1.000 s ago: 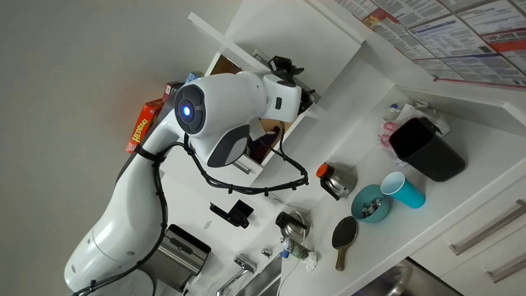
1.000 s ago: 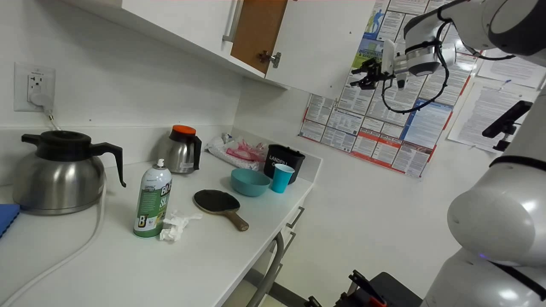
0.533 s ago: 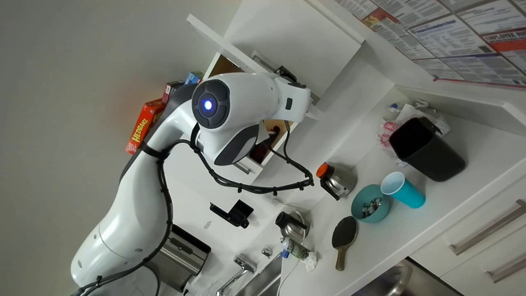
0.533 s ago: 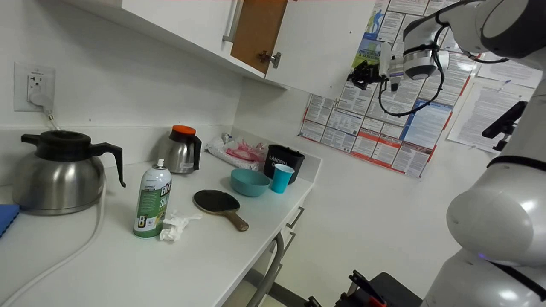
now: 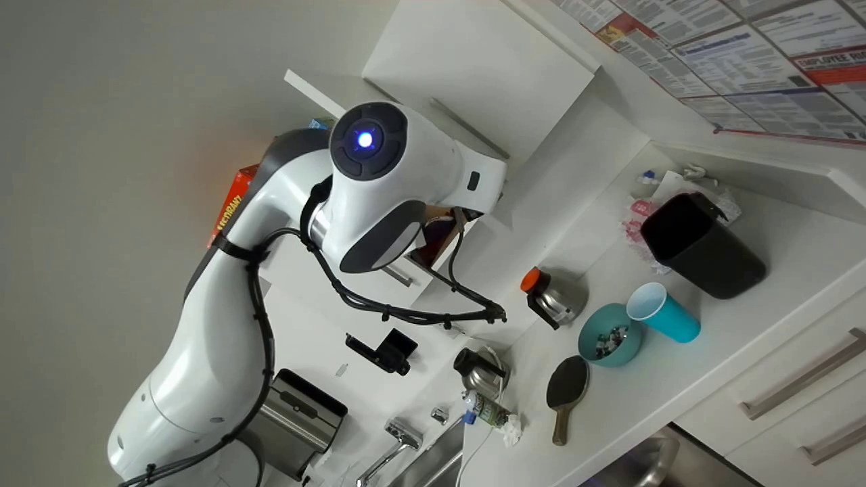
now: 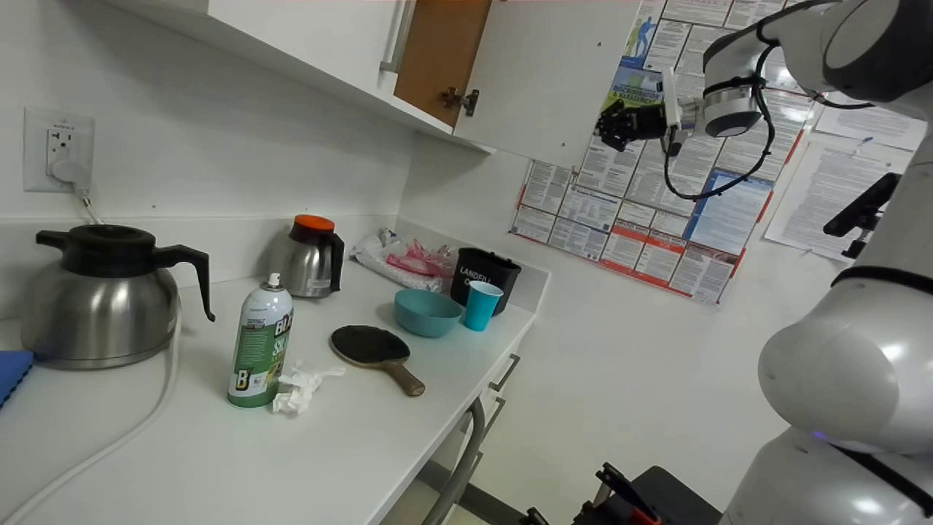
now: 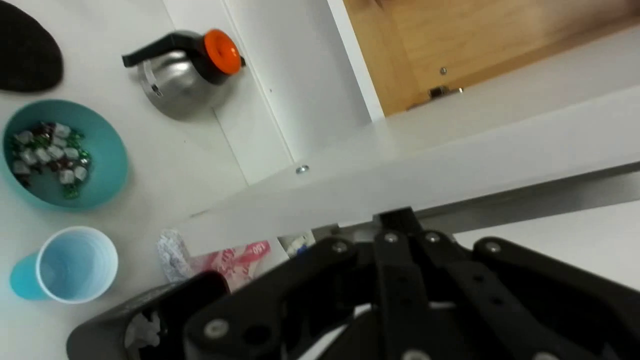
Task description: Close the right top cabinet door
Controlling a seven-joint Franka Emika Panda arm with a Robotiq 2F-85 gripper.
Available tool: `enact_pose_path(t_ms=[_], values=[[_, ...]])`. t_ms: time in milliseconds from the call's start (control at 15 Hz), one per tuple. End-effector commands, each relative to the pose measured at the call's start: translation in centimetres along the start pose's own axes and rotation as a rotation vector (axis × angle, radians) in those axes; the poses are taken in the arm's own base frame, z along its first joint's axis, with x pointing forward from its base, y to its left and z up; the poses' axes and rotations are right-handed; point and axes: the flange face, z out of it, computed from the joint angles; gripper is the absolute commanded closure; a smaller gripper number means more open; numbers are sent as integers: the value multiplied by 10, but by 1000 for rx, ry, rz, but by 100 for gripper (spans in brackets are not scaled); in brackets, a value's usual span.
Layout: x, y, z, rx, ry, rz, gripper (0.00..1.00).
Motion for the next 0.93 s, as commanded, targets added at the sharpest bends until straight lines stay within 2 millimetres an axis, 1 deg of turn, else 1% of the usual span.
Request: enact_pose_path(t_ms=[0, 267, 400, 667, 867], values=[[-25, 2, 6, -89, -160, -23, 100], [-58, 10, 26, -187, -338, -55, 100], [-76, 13, 40, -223, -404, -76, 100], [-108, 11, 74, -246, -509, -144, 100], [-131, 8, 107, -221, -540, -248, 100]])
